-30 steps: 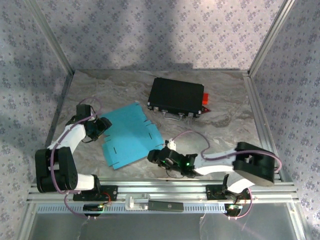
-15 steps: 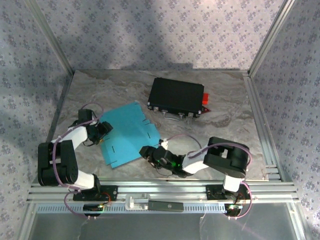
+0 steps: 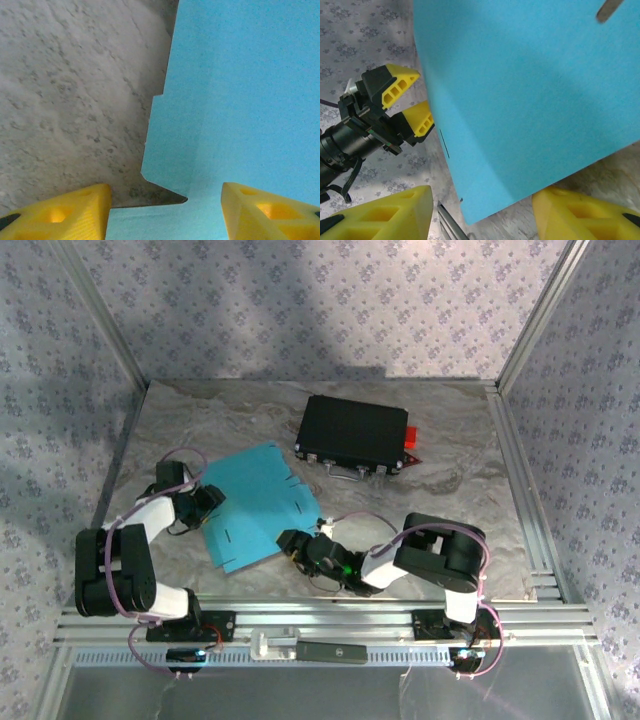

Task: Fold the paper box

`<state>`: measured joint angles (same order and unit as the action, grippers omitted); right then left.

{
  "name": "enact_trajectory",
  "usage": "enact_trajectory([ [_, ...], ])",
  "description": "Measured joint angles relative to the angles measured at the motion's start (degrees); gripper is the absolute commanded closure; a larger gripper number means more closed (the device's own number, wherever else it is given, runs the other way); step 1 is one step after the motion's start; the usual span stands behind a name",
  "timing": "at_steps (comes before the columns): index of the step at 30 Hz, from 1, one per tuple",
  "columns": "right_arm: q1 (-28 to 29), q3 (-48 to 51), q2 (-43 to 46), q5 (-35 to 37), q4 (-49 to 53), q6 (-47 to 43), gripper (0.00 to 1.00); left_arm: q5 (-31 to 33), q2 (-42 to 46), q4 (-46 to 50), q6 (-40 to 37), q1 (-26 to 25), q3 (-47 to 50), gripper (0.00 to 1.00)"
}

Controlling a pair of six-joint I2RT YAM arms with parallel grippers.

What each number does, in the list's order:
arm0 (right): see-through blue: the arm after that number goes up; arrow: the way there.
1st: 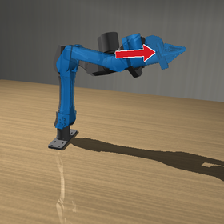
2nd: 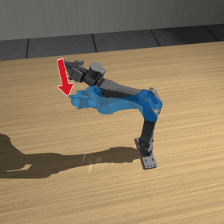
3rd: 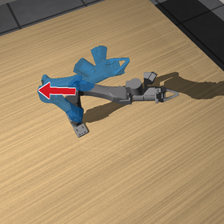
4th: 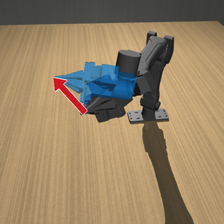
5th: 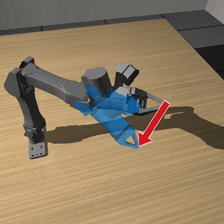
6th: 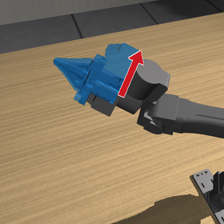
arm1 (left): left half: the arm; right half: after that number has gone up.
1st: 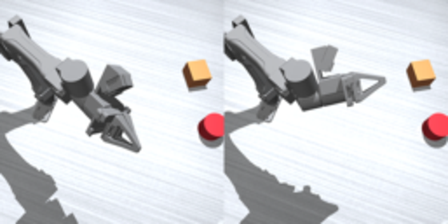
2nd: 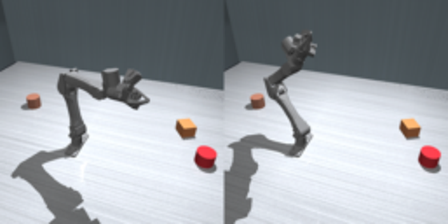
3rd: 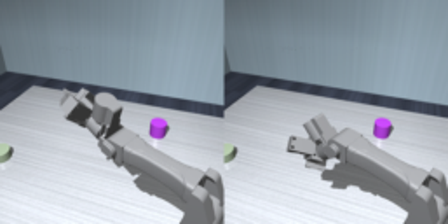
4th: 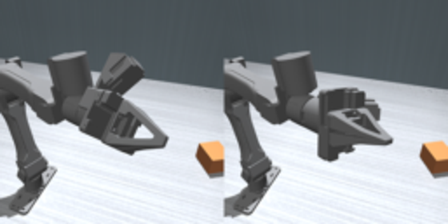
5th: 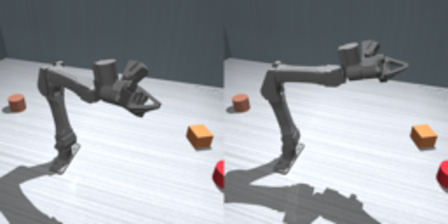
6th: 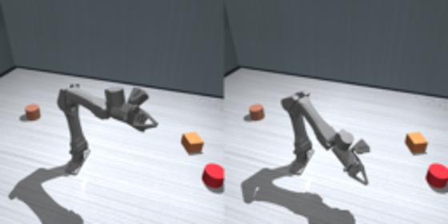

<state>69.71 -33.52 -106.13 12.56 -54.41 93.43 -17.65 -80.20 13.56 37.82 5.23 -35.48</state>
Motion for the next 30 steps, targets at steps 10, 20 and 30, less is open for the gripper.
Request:
enact_trajectory([
  [10,-1.03,-0.52,-0.09,3.06,-0.37,0.04,0.48,-3.65,2.19,-0.17,1.97,0.00,1.03,0.45],
  [20,-2.25,-2.89,-2.80,3.67,-1.11,0.87,0.77,-4.00,3.30,-0.04,2.36,0.02,1.68,0.45],
  [30,-2.73,-4.87,2.99,5.11,6.12,-0.46,1.00,1.11,19.63,8.85,2.58,-1.20,0.22,0.16],
])
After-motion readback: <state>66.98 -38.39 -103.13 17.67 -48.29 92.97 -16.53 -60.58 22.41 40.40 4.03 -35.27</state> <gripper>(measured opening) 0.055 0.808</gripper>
